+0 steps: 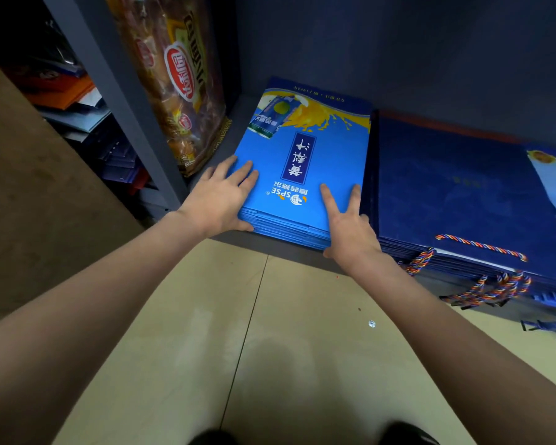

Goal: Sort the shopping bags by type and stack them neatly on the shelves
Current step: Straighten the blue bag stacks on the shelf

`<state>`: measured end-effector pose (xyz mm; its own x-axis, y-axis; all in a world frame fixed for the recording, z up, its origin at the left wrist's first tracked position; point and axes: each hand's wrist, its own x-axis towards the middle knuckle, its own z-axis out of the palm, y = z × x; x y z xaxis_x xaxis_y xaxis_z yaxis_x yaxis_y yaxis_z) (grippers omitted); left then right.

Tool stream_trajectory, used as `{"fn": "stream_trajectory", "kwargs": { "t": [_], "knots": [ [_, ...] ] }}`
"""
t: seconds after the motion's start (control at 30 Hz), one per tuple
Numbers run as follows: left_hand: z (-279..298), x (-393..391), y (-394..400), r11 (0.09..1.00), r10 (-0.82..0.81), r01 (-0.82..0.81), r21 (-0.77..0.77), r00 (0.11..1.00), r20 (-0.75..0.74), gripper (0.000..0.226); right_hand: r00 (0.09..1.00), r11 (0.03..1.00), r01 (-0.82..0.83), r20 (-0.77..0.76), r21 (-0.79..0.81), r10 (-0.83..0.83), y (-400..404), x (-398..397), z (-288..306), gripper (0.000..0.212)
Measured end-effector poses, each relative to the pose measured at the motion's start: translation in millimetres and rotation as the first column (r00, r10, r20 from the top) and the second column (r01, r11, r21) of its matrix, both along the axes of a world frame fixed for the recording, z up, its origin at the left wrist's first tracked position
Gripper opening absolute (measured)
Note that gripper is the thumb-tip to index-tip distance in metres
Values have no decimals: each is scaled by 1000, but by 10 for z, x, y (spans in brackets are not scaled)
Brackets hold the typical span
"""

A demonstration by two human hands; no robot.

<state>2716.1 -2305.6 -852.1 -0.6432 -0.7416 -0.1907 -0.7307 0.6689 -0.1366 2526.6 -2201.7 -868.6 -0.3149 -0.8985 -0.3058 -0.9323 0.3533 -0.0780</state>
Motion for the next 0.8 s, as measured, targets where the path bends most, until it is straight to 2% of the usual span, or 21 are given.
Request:
{"fn": "stream_trajectory", "kwargs": {
  "t": [0.4, 0.5, 0.6, 0.7, 0.8],
  "knots": [
    [-28, 103, -5, 999, -48, 49, 11, 998, -46, 86, 1000, 1000, -5, 5, 8, 5, -14, -10, 44, 110],
    [-76, 157, 53, 977, -182, 168, -130, 978, -103, 81, 1000, 1000, -4, 20, 5, 4, -12, -12, 70, 110],
    [-160, 158, 35, 896, -348, 302, -325, 933, -90, 81, 1000, 1000, -3, 20, 2, 3, -9, -12, 74, 109],
    [-160, 61, 37, 875, -392, 346, -340, 917, -74, 94, 1000, 1000, 0, 16, 3, 0, -8, -9, 63, 109],
    [-209, -5, 50, 912, -344, 309, -269, 934, -94, 97, 1000, 1000, -3, 17, -1, 3, -4, -13, 52, 109]
  ]
}}
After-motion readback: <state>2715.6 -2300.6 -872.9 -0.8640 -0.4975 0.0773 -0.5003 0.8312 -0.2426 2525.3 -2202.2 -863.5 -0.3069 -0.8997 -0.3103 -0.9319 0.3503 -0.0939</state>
